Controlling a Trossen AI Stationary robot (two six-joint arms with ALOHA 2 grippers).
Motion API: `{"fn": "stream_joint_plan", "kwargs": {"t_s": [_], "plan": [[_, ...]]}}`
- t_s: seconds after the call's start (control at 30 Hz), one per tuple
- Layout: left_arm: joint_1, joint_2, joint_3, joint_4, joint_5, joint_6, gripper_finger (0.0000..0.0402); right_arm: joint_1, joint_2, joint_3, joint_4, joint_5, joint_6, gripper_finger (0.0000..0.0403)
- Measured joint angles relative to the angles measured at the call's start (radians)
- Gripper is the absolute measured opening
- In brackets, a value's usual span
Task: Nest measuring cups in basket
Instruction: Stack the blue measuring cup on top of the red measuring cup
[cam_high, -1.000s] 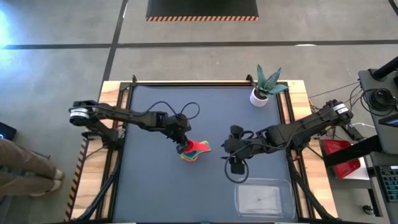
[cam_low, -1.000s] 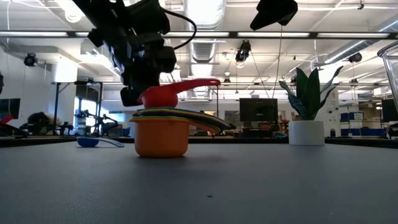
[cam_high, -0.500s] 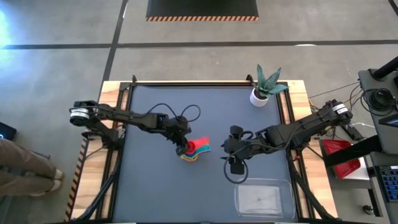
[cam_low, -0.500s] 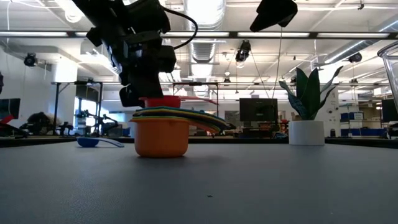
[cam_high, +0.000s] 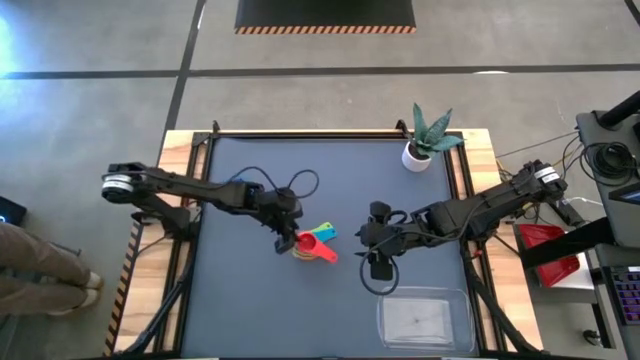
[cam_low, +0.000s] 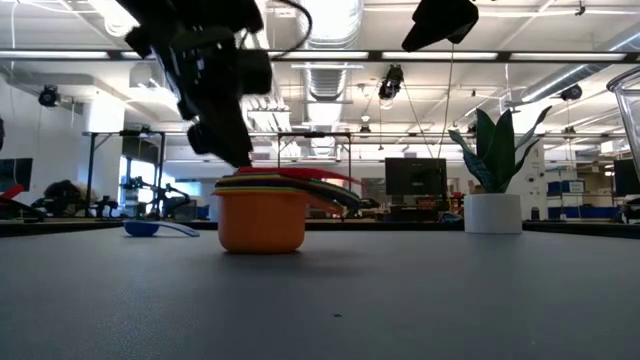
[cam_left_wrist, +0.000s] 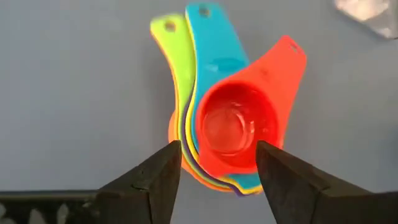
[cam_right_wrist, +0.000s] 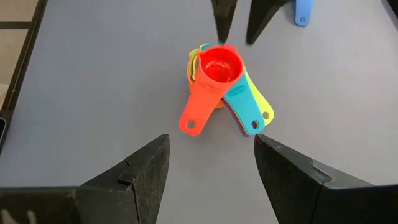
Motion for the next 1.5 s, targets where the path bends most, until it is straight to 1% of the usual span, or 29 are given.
{"fn": "stream_joint_plan", "kwargs": {"t_s": [0.07, 0.13, 0.2, 0.27, 0.3, 0.33, 0.37, 0.47, 0.6, 0.67, 0.73, 0.87, 1.03, 1.13, 1.27, 1.33, 1.37, 1.43, 1.5], "plan": [[0.008, -0.054, 0.000, -0.037, -0.018, 0.029, 0.0189, 0.000, 0.000, 0.000, 0.000, 0.000, 0.000, 0.0224], [0.019, -0.122, 0.000, -0.105, -0.068, 0.066, 0.0190, 0.000, 0.000, 0.000, 0.000, 0.000, 0.000, 0.0224], [0.034, -0.200, 0.000, -0.204, -0.179, 0.116, 0.0190, 0.000, 0.000, 0.000, 0.000, 0.000, 0.000, 0.0224], [0.063, -0.267, -0.001, -0.310, -0.329, 0.173, 0.0190, 0.000, 0.000, 0.000, -0.001, 0.000, 0.000, 0.0224], [0.089, -0.291, -0.006, -0.359, -0.383, 0.199, 0.0190, 0.000, 0.000, 0.000, -0.001, 0.000, -0.001, 0.0224], [0.126, -0.310, -0.013, -0.403, -0.400, 0.225, 0.0190, 0.000, 0.000, 0.000, -0.001, 0.001, -0.003, 0.0224], [0.170, -0.323, -0.022, -0.434, -0.395, 0.245, 0.0190, 0.000, 0.000, 0.000, 0.000, 0.005, -0.006, 0.0224], [0.312, -0.335, -0.069, -0.477, -0.334, 0.308, 0.0190, 0.000, 0.000, 0.000, 0.003, 0.008, -0.008, 0.0224], [0.450, -0.307, -0.159, -0.486, -0.343, 0.381, 0.0190, 0.005, 0.000, 0.000, 0.003, 0.011, -0.001, 0.0224], [0.490, -0.274, -0.175, -0.475, -0.351, 0.389, 0.0190, 0.009, 0.000, 0.000, 0.003, 0.011, -0.001, 0.0224], [0.501, -0.240, -0.162, -0.467, -0.359, 0.393, 0.0190, 0.010, 0.000, 0.000, 0.002, 0.010, -0.002, 0.0224], [0.505, -0.154, -0.134, -0.480, -0.427, 0.386, 0.0190, 0.009, 0.000, 0.000, 0.002, 0.010, -0.006, 0.0224], [0.520, -0.022, -0.105, -0.518, -0.434, 0.372, 0.0190, 0.009, 0.000, 0.000, 0.002, 0.010, -0.005, 0.0224], [0.522, 0.051, -0.097, -0.515, -0.469, 0.373, 0.0190, 0.009, 0.000, 0.000, 0.002, 0.010, -0.006, 0.0224], [0.531, 0.116, -0.087, -0.513, -0.484, 0.368, 0.0189, 0.013, 0.000, -0.002, 0.001, 0.009, -0.002, 0.0224], [0.530, 0.133, -0.076, -0.521, -0.485, 0.355, 0.0178, 0.016, 0.000, -0.003, 0.001, 0.008, -0.001, 0.0224], [0.530, 0.135, -0.071, -0.526, -0.480, 0.348, 0.0165, 0.016, 0.000, -0.004, 0.001, 0.008, -0.001, 0.0224], [0.524, 0.136, -0.053, -0.533, -0.461, 0.326, 0.0127, 0.016, 0.000, -0.005, 0.001, 0.007, -0.001, 0.0224], [0.519, 0.118, -0.024, -0.527, -0.418, 0.305, 0.0070, 0.016, 0.000, -0.008, 0.001, 0.008, -0.001, 0.0224]]}}
